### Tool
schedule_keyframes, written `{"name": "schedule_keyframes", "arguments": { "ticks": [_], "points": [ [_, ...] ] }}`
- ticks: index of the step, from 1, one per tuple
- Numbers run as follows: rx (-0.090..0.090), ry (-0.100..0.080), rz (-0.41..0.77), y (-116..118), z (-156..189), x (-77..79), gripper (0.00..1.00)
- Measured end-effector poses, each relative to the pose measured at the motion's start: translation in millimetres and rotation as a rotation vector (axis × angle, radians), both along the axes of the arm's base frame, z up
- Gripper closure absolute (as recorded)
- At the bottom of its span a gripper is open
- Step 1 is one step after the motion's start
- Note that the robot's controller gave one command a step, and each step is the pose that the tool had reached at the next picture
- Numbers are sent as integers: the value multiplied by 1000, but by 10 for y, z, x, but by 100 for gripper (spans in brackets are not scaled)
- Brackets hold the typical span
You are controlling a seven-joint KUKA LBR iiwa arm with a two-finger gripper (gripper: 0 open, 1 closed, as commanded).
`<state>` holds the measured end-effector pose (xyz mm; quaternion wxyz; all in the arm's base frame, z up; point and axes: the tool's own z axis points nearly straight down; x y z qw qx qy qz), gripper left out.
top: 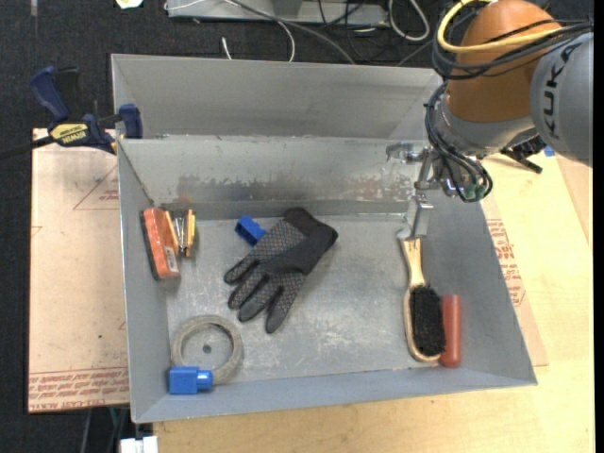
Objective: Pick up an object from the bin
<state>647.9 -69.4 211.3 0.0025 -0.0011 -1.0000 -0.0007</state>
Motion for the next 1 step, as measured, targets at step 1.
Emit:
{"name": "schedule_keyframes", "arguments": {
  "ticks": [1],
  "points": [
    [-1,-8,1,2,55,11,0]
  ]
}}
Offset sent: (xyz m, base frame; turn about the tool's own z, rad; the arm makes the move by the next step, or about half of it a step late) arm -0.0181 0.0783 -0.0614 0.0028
